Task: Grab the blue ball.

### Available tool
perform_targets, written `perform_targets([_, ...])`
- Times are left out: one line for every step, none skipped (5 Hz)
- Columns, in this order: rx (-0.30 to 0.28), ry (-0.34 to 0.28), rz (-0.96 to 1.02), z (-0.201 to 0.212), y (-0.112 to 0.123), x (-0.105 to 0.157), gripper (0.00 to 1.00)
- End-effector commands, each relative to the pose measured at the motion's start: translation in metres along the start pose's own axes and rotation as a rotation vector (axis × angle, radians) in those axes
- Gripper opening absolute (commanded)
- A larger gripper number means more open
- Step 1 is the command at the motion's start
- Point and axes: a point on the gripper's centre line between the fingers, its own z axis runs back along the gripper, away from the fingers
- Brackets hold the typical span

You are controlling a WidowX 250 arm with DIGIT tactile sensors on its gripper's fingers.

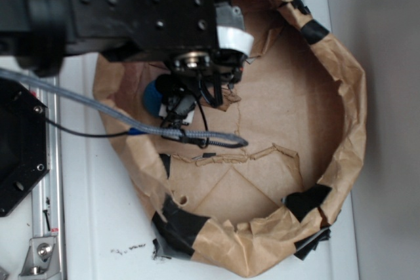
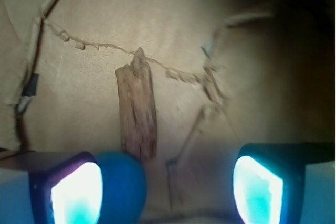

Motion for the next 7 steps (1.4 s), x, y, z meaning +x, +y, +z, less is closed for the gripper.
perform_targets([-0.065,-0.099,-0.334,-0.018,-0.004,-0.01,1.0])
perform_targets([-0.116,-0.108,-0.25,-0.022,-0.013,-0.006,1.0])
perform_targets([-0.18,-0.123,-0.137,-0.019,-0.018,0.0,1.0])
perform_targets([-0.272,-0.155,0.054,-0.035,-0.023,0.01,1.0])
perform_targets([-0.221,-0.125,0.062,-0.043,-0.018,0.005,0.0])
perform_targets([-0.183,-0.11,0.031,-0.042,-0.016,0.003,0.0])
perform_targets([-0.165,-0.118,0.023,-0.038,-0.016,0.002,0.0])
